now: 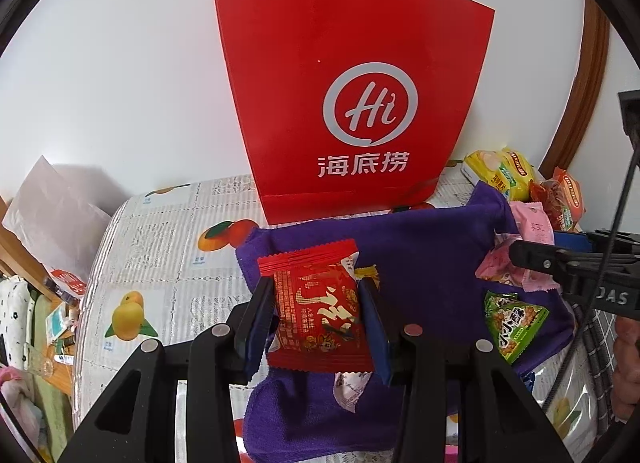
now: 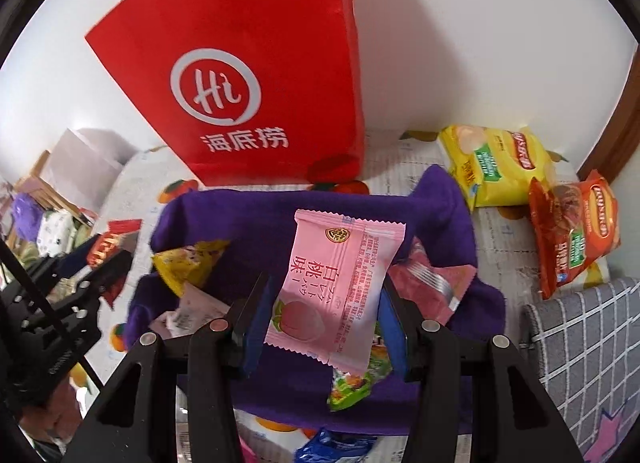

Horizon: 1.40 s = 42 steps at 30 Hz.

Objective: Organize snacks
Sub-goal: 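Carry the pink packet in the right tool while the left tool carries the red packet over the purple towel, then lower the pink packet onto the purple towel and open the right tool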

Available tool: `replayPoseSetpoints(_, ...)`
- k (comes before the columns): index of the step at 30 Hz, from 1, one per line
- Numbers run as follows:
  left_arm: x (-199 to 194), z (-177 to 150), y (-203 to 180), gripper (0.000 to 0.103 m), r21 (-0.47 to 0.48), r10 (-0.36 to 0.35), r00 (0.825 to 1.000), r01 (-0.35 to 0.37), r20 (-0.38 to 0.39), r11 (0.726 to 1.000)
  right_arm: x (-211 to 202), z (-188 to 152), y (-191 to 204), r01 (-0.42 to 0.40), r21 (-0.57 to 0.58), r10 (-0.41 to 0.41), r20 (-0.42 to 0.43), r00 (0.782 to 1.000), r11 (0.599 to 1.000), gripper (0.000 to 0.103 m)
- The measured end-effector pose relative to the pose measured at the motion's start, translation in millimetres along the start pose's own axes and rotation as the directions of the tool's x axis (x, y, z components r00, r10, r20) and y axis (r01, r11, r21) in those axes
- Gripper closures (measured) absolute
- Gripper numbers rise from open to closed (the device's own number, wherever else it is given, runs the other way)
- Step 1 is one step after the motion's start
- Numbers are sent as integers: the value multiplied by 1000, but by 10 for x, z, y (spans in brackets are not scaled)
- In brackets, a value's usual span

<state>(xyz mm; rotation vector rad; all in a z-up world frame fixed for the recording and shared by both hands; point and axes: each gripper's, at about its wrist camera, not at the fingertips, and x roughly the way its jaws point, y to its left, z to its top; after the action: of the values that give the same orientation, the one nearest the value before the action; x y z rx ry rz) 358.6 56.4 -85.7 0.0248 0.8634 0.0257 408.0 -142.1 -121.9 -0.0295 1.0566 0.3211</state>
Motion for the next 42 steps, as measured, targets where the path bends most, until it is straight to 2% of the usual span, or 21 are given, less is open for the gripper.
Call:
replayPoseSetpoints(3, 11, -11, -26, 62, 9, 0, 1000, 0, -3, 1000, 20, 2, 31, 11, -18, -11, -1, 1000, 1000, 53)
replayPoseSetpoints(8, 21, -18, -44, 62, 14, 20, 1000, -20, -1, 1000, 111, -2, 53, -22, -20, 21, -33, 999, 1000, 53)
replayPoseSetpoints(38, 37, -14, -41, 62, 14, 12, 1000, -12, -10, 1000, 319, -21, 166, 11, -40, -14, -92, 996, 999, 52)
replayPoseSetpoints(41, 53, -18, -50, 62, 17, 14, 1000, -14, -16, 1000, 328, -23, 183, 15, -48, -19, -95, 995, 999, 50)
replayPoseSetpoints(42, 57, -16, -51, 62, 18, 14, 1000, -13, -17, 1000, 325, -22, 187, 15, -49, -19, -95, 995, 999, 46)
